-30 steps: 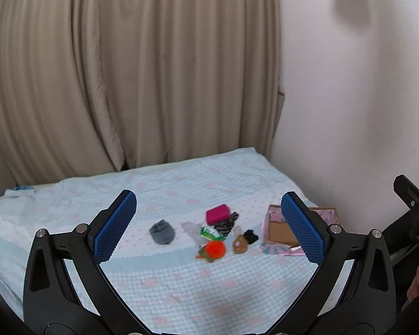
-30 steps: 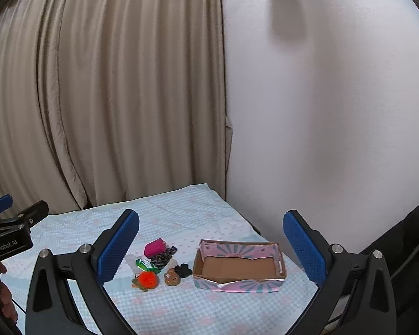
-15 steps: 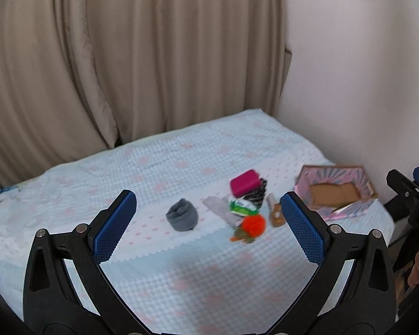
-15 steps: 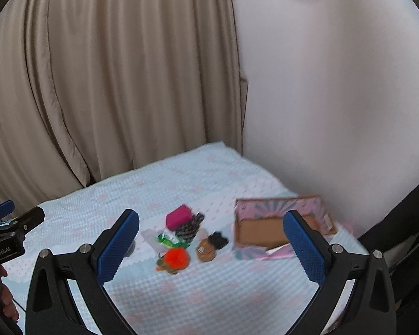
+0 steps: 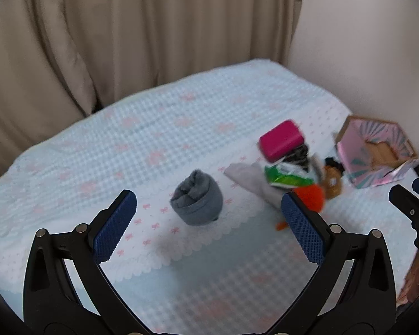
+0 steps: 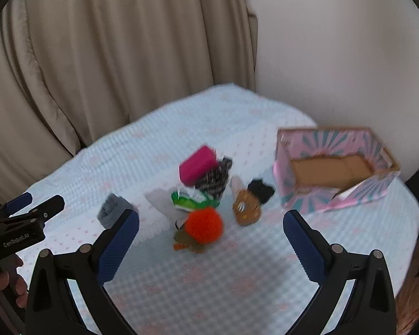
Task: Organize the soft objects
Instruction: 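Grasp the grey fuzzy sock with the left tool while the right tool grasps the orange pompom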
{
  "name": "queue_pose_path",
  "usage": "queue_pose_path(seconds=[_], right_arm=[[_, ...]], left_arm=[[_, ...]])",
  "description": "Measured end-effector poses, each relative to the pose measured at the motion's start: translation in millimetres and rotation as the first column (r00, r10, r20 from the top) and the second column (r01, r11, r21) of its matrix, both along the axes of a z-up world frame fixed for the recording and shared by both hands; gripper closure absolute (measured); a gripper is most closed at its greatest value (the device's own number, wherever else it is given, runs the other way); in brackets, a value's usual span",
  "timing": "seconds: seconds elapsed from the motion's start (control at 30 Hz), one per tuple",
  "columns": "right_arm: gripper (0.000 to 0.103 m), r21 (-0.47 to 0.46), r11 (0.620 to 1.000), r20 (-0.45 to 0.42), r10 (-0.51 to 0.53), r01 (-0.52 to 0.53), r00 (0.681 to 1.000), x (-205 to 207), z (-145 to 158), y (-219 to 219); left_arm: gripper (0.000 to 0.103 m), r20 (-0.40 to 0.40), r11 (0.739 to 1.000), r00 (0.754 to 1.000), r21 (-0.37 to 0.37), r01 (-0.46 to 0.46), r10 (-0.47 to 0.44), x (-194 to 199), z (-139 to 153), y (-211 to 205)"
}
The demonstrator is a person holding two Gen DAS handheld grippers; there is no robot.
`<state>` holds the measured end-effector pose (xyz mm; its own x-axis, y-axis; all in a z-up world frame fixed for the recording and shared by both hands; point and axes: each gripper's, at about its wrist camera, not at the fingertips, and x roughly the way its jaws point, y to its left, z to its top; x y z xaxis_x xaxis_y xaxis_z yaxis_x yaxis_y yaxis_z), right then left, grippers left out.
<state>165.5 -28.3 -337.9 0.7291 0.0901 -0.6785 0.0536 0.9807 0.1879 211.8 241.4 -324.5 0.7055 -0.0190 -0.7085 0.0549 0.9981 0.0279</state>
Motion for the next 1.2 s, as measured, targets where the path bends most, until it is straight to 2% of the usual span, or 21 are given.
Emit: queue_pose_path(seconds=[0.17,0.27,0.43,0.53,0.67,0.83,0.93,1.0,1.1,1.2], right_arm=[[0.0,-0.002,1.0,-0.052,0.007,-0.007,0.999,37,-61,13],[0.005,-0.006,1.0,-0.087,0.013,-0.014,0.996,60,-94,18],[0.005,-0.027,0.999,-0.165,0.027,-0.031,0.986,98,-143,25],[0.012,-0.025,0.998,-0.183,0.047,-0.052,0.982,110,-162,28],[0.024,-0.014,0.997,-0.212,0.067,-0.072,0.975,120,-182,31],[0.035,0.001,0.995,-0.215,0.095,-0.097,0.972,123,-189,28],[0.046,0.024,0.993,-0.223,0.115,-0.113,0.968,126,-191,31],[0.058,0.031,0.991,-0.225,0.133,-0.13,0.965,127,-191,33],[0.063,0.037,0.989,-0.226,0.148,-0.144,0.963,127,-190,37],[0.064,0.043,0.991,-0.221,0.133,-0.127,0.966,124,-187,33]], left_arm=[[0.0,-0.047,1.0,0.999,0.01,0.009,-0.008,44,-68,14],[0.0,-0.076,1.0,0.997,0.007,0.007,-0.007,63,-95,20],[0.0,-0.136,1.0,0.991,-0.019,0.007,-0.009,96,-140,23],[0.0,-0.159,1.0,0.987,-0.027,0.01,-0.014,106,-157,22],[0.002,-0.171,1.0,0.985,-0.018,0.013,-0.016,114,-168,20],[0.022,-0.195,1.0,0.981,0.001,-0.003,0.004,121,-175,22],[0.034,-0.2,1.0,0.98,-0.012,-0.008,0.006,121,-172,25],[0.039,-0.203,1.0,0.979,-0.013,-0.007,0.004,120,-171,24],[0.044,-0.204,1.0,0.979,-0.008,-0.009,0.007,116,-168,24],[0.046,-0.206,0.999,0.979,-0.026,-0.018,0.013,113,-163,24]])
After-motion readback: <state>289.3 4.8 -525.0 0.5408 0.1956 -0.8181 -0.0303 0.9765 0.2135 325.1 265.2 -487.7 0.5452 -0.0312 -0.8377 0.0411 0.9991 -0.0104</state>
